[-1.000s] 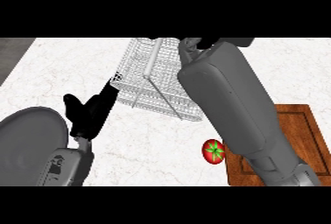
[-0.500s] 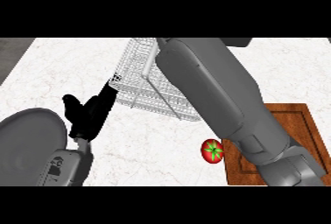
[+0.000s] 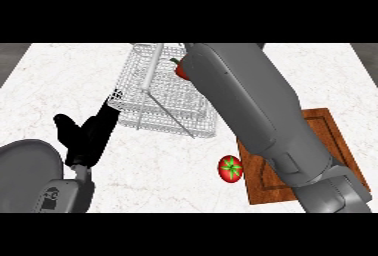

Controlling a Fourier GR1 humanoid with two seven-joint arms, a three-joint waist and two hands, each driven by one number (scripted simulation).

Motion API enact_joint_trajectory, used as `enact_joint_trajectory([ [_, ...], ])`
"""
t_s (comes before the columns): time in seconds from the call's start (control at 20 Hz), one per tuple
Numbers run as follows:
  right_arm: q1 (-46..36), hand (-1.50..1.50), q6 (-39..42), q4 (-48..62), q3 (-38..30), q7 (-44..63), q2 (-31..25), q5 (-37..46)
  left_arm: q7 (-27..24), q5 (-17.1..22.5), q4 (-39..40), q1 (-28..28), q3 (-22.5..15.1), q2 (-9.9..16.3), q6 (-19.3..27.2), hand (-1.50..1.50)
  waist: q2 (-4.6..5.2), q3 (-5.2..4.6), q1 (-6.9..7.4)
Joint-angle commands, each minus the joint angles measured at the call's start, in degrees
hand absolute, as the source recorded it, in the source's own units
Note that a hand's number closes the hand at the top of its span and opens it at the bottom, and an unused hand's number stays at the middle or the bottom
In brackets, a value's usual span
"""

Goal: Pick the bell pepper from the cutting board and place it in the tiered basket

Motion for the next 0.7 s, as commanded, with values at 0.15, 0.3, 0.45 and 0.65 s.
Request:
enact_joint_trajectory([
  [0.15,10.5,-1.5,10.1,-20.8,1.7,8.0,-1.4,1.3,-1.3,0.7,1.1,2.7,1.1,0.0,-0.3,0.0,-1.01,-0.02,-4.42],
  [0.3,18.3,-1.5,13.8,-29.1,5.7,8.7,-0.1,0.5,0.0,1.4,0.0,4.2,1.9,0.2,-0.1,0.0,-1.56,0.04,-5.67],
  [0.45,23.1,-1.5,19.4,-37.7,7.1,8.9,-3.9,-2.8,-1.5,1.6,-0.9,7.0,1.9,-0.1,-0.5,0.0,-1.87,0.06,-6.43],
  [0.65,29.9,-1.5,23.9,-51.0,8.8,10.0,-7.9,-6.7,-0.1,1.9,-0.8,4.9,3.8,1.0,0.4,0.0,-1.81,0.07,-7.81],
])
